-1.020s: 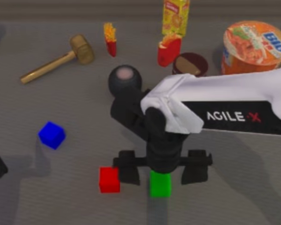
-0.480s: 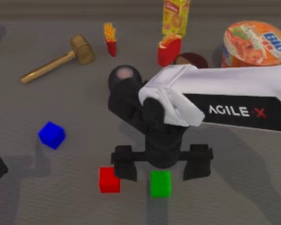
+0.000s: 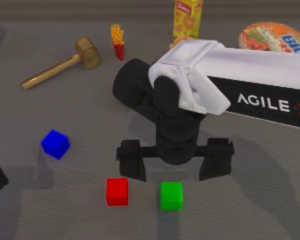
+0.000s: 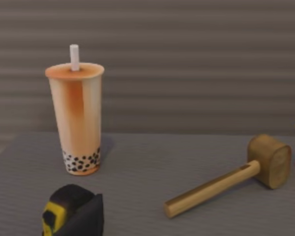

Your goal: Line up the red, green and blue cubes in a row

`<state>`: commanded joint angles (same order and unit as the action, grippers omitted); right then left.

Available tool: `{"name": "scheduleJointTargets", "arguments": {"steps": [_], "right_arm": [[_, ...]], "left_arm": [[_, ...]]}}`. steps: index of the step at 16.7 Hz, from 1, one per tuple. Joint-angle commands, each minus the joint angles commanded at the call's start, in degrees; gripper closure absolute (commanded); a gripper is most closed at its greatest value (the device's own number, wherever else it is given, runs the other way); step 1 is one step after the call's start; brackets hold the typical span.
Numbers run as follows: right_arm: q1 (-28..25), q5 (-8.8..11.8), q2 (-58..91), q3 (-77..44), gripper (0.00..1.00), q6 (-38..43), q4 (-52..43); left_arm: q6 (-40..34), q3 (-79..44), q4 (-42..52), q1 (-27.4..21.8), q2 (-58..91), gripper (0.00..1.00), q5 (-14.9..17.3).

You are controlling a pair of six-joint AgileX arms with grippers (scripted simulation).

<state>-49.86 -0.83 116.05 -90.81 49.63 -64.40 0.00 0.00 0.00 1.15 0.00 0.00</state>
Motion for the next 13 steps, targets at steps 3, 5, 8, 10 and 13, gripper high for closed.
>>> {"name": "scheduleJointTargets", "arguments": {"steps": [3,5,8,10,13], "right_arm": [[0.5,-0.1,-0.3,0.5,0.0,-0.3,0.5],[1.7,-0.9,-3.0,2.5,0.0,-1.7,2.2],[5.3,-2.6,-11.0,8.9,0.0,-5.9,6.6],[8.8,-4.0,-18.4,15.5,0.0,-9.8,10.4],[15.1,-5.8,-31.9,28.1,0.0,-16.8,16.5]], "left_arm": [[0.1,-0.4,0.3,-0.1,0.5,0.0,0.0],[0.6,-2.8,1.9,-0.5,2.9,0.0,0.1],[1.9,-9.7,6.6,-1.6,10.6,0.0,0.1],[3.1,-15.9,10.9,-2.5,18.4,0.0,0.1],[5.4,-26.6,18.7,-4.2,33.2,0.0,0.0]]}}
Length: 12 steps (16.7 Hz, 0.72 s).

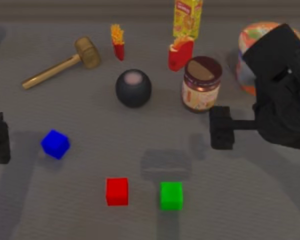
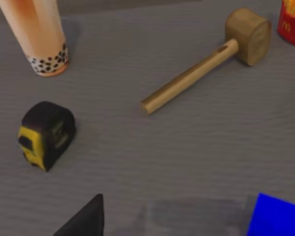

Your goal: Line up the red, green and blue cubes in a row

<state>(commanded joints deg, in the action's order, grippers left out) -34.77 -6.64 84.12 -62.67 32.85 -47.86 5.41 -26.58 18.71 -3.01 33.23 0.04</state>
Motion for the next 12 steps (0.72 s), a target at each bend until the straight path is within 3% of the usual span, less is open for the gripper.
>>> {"name": "scheduleJointTargets", "arguments": {"steps": [6,12], "right_arm": [[13.9,-0.9,-31.1,29.6,0.0,-15.2,13.7],[26.2,2.3,-62.9,52.7,0.0,-26.9,31.0]], "left_arm": [[5.1,-22.5,17.6,-3.7,35.7,0.0,-0.2],[9.2,-42.1,32.3,-7.0,63.5,0.0,-0.3]]}}
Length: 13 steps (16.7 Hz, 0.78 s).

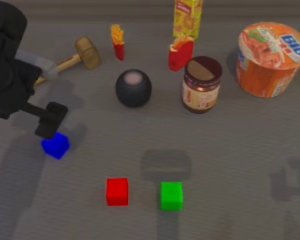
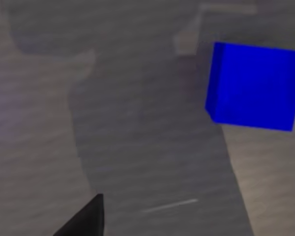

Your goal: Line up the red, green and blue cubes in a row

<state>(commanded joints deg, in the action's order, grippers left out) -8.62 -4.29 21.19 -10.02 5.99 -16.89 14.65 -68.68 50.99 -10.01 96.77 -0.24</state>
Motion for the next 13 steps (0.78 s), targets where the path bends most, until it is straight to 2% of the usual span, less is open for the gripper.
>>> {"name": "scheduleJointTargets", "arguments": {"steps": [6,13], "right_arm": [[7.3,3.8,-19.4,9.4,0.0,-5.5,15.2],[8.1,4.3,-21.2,10.0,0.0,-6.0,16.9]], "left_arm": [[2.3,-12.5,7.6,-2.0,14.9,0.0,0.3],[2.6,-13.9,8.3,-1.9,16.6,0.0,0.3]]}}
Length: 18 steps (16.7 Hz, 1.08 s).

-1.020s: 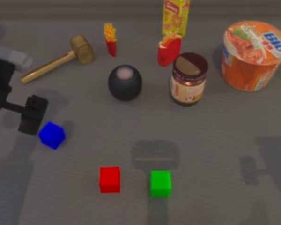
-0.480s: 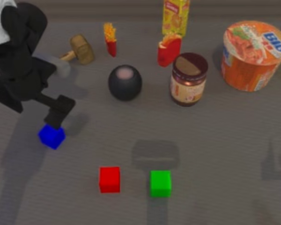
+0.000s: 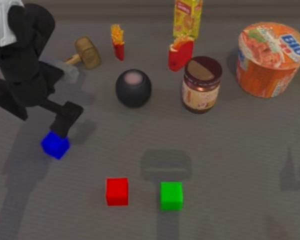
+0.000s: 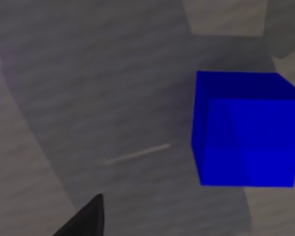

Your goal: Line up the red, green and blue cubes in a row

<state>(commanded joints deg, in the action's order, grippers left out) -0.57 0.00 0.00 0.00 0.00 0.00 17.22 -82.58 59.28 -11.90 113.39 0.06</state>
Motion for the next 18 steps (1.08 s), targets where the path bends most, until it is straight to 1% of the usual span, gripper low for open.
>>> {"name": "scheduleJointTargets", "arguments": {"steps": [3,7,9,14,18], "right_arm": [[0.0,0.0,0.0,0.0,0.0,0.0,0.0],[0.0,0.0,0.0,0.0,0.0,0.0,0.0],[0.0,0.0,0.0,0.0,0.0,0.0,0.0],[0.0,0.0,0.0,0.0,0.0,0.0,0.0],[0.0,0.0,0.0,0.0,0.0,0.0,0.0]], "left_arm": [[0.1,1.5,-2.3,-0.1,1.0,0.0,0.0],[0.2,6.3,-11.9,-0.2,5.0,0.0,0.1],[0.2,8.3,-15.3,-0.2,6.6,0.0,0.1],[0.2,8.9,-16.2,-0.2,7.2,0.0,0.1],[0.2,8.9,-16.2,-0.2,7.2,0.3,0.1]]}}
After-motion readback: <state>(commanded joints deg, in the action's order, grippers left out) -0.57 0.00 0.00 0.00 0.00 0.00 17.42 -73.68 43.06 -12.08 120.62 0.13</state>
